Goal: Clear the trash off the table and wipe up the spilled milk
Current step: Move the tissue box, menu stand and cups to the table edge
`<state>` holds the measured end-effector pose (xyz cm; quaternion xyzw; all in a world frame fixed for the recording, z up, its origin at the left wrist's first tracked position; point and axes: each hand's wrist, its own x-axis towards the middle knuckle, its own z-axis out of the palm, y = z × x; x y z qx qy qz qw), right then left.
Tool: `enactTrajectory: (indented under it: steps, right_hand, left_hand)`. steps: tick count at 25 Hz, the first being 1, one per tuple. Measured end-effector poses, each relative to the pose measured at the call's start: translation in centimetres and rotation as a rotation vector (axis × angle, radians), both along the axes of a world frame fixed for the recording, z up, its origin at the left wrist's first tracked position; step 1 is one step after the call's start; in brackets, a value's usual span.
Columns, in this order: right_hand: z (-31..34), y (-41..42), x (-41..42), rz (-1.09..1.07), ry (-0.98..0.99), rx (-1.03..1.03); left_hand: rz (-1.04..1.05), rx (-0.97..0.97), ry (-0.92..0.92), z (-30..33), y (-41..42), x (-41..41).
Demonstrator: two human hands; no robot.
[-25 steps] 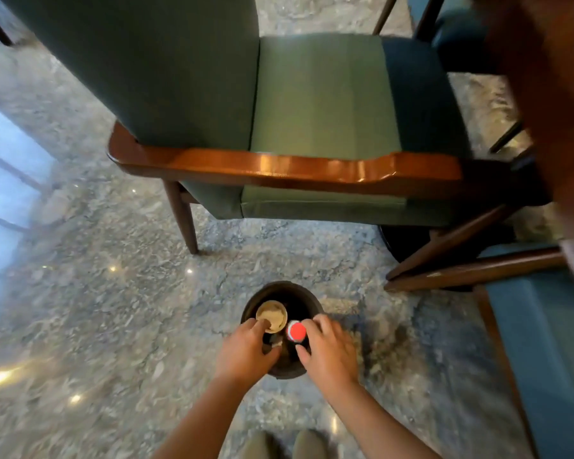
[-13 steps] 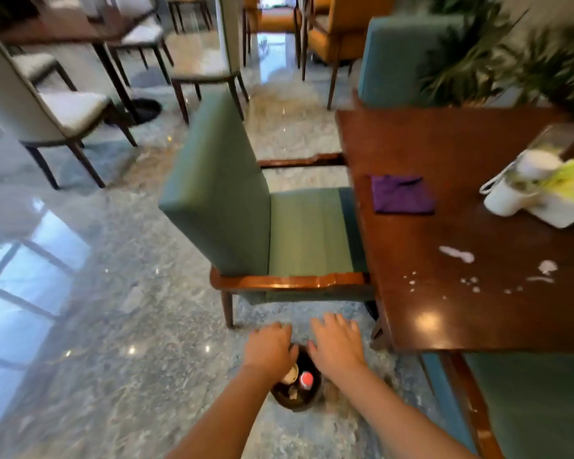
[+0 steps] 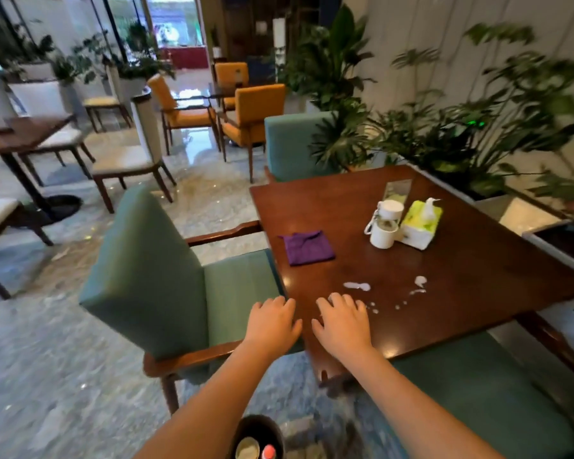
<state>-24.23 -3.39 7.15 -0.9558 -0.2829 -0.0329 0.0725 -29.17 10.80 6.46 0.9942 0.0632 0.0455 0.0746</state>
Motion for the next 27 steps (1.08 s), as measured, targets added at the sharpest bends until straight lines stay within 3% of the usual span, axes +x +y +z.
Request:
enactTrajectory:
  steps: [8,13,27]
  right_hand:
    - [-0.1,-9.5,11.8,-0.13,0.001,0.023]
    - [-0.6,-14.7,19.3,-0.2,-0.013,0.036]
    - [-5.5,-16.7,40.7,-0.381,0.025,0.004]
  left_hand:
    - [-0.043,-0.016,-0.046,0.1,-6.8,12.2]
    - [-0.01,-0.157,-0.077,-0.9,-10.1,19.6]
    - [0.146,-0.164,0.146,-11.4,-12.4,40.1]
